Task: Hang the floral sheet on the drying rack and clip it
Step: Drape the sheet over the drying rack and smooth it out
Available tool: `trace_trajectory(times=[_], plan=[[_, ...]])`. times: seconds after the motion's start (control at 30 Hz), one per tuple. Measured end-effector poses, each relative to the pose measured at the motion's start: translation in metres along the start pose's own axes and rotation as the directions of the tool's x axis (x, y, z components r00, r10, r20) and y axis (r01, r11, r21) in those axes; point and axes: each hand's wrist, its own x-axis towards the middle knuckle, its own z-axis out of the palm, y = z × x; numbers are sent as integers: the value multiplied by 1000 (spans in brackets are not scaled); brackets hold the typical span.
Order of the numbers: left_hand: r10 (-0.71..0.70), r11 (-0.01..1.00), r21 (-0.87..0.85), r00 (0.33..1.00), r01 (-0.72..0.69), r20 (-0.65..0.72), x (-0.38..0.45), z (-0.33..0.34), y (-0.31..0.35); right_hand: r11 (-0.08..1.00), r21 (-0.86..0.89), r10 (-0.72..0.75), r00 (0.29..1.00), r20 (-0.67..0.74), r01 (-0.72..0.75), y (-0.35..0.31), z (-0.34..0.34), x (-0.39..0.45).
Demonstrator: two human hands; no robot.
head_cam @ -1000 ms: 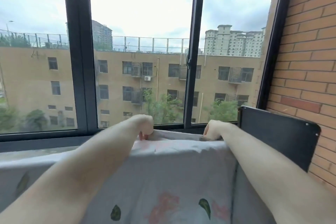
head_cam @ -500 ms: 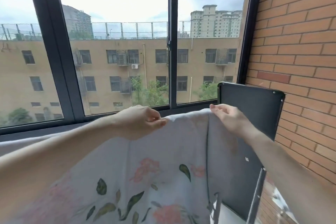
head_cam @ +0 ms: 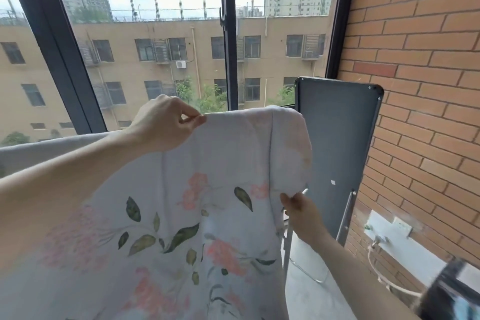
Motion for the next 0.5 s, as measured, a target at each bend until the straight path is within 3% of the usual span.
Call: trace_trajectory(times=[0.1,0.17,0.23,0.33,0.43,0.5], plan=[[2,999,42,998,0,-61,2,-4,0,935,351,17,983,-183,49,-4,-32,10],[-26,999,19,996,27,-80,7,-9,1,899,419,36,932,-362,128,-16,-63,19],[-36,999,-35,994,33,-103,17,-16,7,906,383,38,867,-498,179,-25,-91,31],[-57,994,-98,990,45,-129,44,-24,15,936,275,-28,823,-567,221,-48,-112,43],[-123,987,-108,990,115,-71,69,-14,6,987,99,-58,849,-526,129,-53,-114,60],[-195,978,-53,976,201,92,76,5,-4,999,-34,-27,906,-422,14,-47,-107,71]])
